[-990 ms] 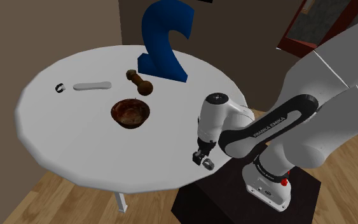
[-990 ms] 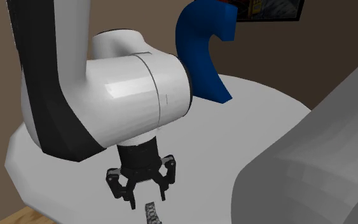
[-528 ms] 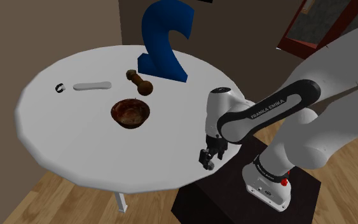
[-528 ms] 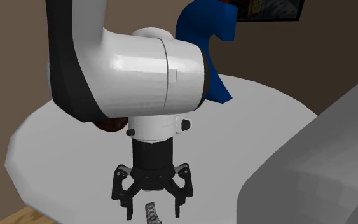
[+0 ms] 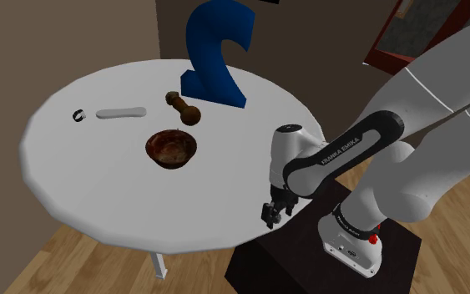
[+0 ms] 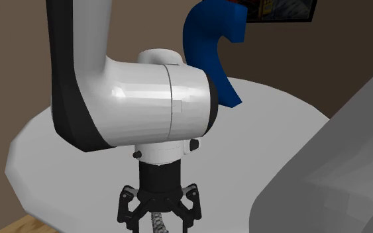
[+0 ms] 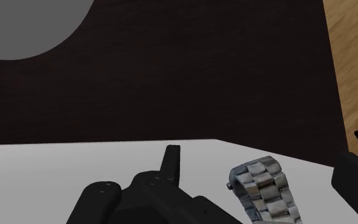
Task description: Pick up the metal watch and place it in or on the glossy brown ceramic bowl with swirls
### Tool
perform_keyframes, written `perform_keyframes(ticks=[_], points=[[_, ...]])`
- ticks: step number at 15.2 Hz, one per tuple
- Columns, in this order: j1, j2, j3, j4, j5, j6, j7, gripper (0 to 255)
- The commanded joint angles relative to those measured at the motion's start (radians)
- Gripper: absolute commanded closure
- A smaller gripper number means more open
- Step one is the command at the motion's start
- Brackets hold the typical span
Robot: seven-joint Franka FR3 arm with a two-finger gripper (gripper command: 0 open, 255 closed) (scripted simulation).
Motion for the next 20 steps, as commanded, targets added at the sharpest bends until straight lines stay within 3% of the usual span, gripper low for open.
perform_keyframes(ticks=[1,4,5,14,20], points=[[0.001,0.002,0.001,0.000,0.001,0.002,0.000,0],[0.001,0.002,0.000,0.000,0.001,0.002,0.000,0],[0.001,0.002,0.000,0.000,0.001,0.002,0.000,255],[0.001,0.002,0.000,0.000,0.001,0.002,0.000,255],[-0.007,-0.151,-0.011,0.000,-0.042,-0.149,0.043,255]])
